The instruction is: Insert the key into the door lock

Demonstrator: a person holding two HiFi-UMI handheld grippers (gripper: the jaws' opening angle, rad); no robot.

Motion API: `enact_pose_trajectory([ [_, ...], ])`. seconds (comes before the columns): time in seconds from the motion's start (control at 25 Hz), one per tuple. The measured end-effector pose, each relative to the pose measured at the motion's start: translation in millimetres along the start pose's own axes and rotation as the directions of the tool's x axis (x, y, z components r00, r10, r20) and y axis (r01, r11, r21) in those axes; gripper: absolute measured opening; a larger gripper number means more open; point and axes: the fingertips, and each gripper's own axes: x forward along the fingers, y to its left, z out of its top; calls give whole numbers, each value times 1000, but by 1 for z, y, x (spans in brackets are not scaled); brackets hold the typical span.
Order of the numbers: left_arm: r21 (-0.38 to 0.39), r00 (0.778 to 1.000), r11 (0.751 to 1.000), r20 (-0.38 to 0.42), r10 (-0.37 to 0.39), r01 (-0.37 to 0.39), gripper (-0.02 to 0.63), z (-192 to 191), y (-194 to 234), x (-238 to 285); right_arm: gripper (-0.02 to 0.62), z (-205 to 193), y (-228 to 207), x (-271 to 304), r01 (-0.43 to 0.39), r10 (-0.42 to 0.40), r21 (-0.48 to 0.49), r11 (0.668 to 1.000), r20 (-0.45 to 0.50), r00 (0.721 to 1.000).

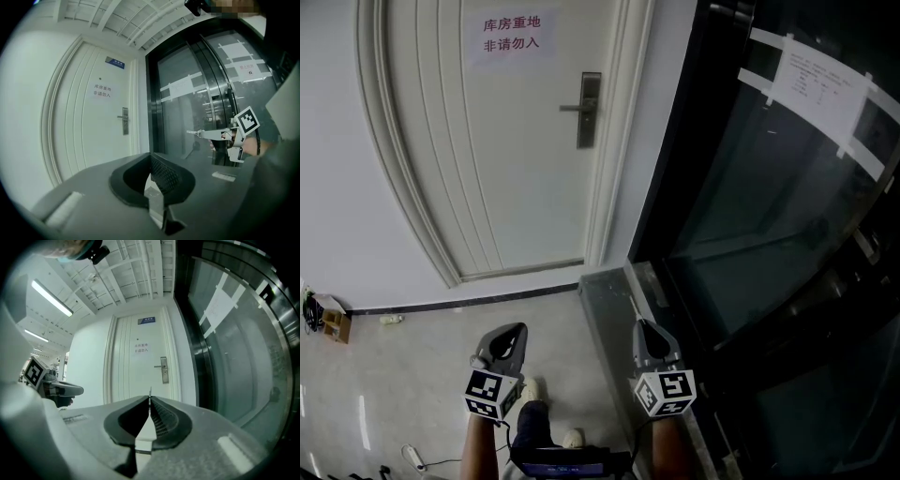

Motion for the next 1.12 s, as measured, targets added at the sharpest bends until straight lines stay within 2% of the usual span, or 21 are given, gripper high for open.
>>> enact_pose_trajectory([
  [0.6,-11,999,999,1,-51,51,2,11,86,112,11,10,-21,128,46,-46,-13,999,-2,999],
  [1.12,-10,996,996,14,-83,84,2,26,189,202,11,29,-32,250,117,-116,-48,992,20,993],
])
